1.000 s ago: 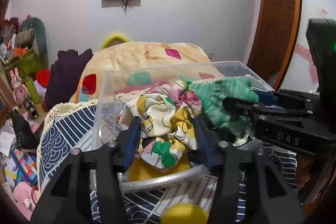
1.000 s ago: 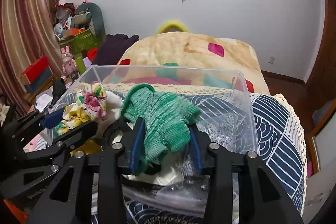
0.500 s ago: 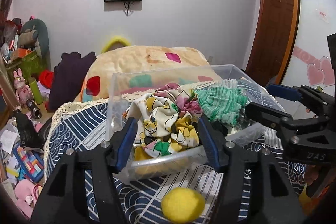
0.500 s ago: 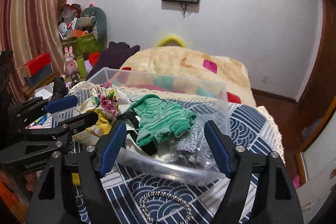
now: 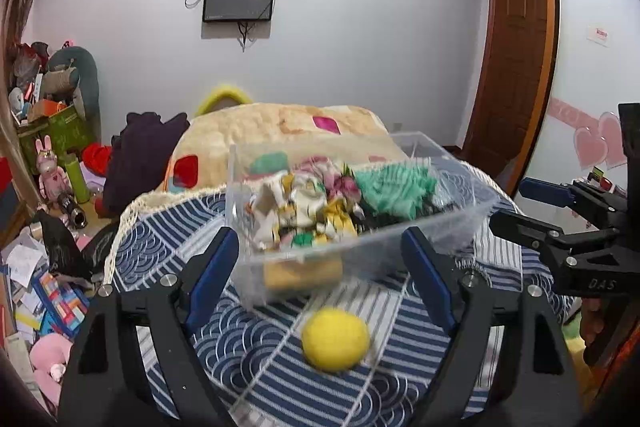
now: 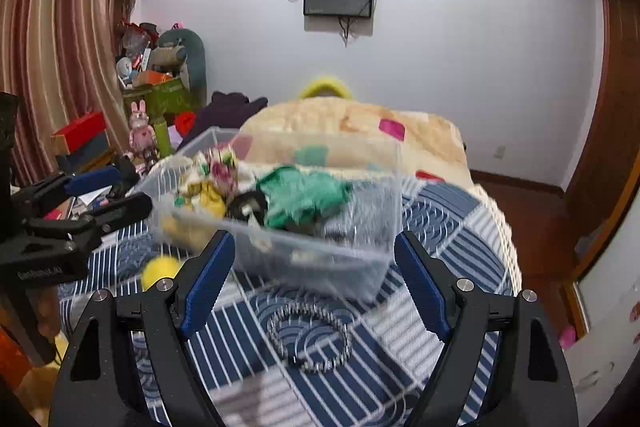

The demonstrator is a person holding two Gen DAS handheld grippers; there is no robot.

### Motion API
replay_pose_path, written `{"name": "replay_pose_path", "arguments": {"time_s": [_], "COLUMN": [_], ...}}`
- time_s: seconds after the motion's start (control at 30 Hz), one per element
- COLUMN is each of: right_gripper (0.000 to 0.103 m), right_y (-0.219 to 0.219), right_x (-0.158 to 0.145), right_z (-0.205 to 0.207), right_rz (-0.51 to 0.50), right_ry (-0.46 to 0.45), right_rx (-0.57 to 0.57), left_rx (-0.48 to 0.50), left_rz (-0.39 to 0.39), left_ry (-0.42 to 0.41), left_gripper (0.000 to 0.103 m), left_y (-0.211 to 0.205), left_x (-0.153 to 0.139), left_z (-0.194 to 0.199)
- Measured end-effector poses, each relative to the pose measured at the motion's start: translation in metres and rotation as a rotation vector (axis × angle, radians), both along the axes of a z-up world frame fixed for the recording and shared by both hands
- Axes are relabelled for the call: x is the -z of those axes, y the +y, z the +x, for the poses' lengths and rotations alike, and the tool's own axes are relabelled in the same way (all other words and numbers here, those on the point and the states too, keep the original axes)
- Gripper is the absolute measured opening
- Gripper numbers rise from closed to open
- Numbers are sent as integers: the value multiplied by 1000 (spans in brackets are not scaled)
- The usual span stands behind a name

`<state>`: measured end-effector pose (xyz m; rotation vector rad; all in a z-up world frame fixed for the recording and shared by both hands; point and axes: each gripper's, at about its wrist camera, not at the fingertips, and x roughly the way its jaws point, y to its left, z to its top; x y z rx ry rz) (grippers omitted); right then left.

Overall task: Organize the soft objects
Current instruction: 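Grasp the yellow ball with the left tool while the right tool grasps the beaded bracelet, then lower the yellow ball and bracelet into the clear box while both tools open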

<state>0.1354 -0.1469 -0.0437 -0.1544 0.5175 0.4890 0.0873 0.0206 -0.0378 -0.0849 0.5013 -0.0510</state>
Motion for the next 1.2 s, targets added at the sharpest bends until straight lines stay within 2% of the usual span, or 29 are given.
{"name": "replay_pose_path", "arguments": {"time_s": [0.2, 0.37, 0.4, 0.47, 0.53, 0.6, 0.73, 0.8, 0.87, 0.9, 0.93, 0.97, 1.2], "right_gripper": [80, 80, 80, 80, 79, 75, 58, 48, 30, 24, 13, 8, 8], "right_y": [-10, -12, -12, -8, -2, 3, 8, 9, 10, 11, 10, 9, 3], "right_x": [27, 51, 55, 64, 69, 71, 70, 70, 68, 67, 66, 65, 58], "right_z": [-2, 0, 0, 2, 4, 4, 1, 2, 5, 5, 5, 5, -3], "right_rz": [6, 4, 4, -3, -18, -41, -81, -79, -82, -82, -76, -71, -51], "right_ry": [86, 175, 191, 218, 231, 227, 195, 190, 178, 174, 173, 174, 146], "right_rx": [14, -7, -11, -27, -40, -32, -18, -11, 0, 1, 0, -3, -17], "left_rx": [10, 23, 25, 36, 49, 51, 59, 56, 55, 57, 60, 62, 54], "left_rz": [48, 21, 14, -9, -21, -35, -51, -46, -38, -38, -39, -39, -21], "left_ry": [66, 153, 161, 176, 192, 193, 194, 191, 182, 178, 172, 164, 85], "left_gripper": [85, 85, 83, 71, 64, 60, 47, 46, 46, 46, 45, 45, 45], "left_y": [-10, -11, -12, -12, -13, -13, -11, -14, -15, -16, -16, -16, -15], "left_x": [27, 56, 59, 64, 67, 69, 72, 74, 73, 72, 71, 70, 47], "left_z": [-8, -4, -4, -1, 3, 5, 8, 8, 6, 5, 3, 2, -10]}}
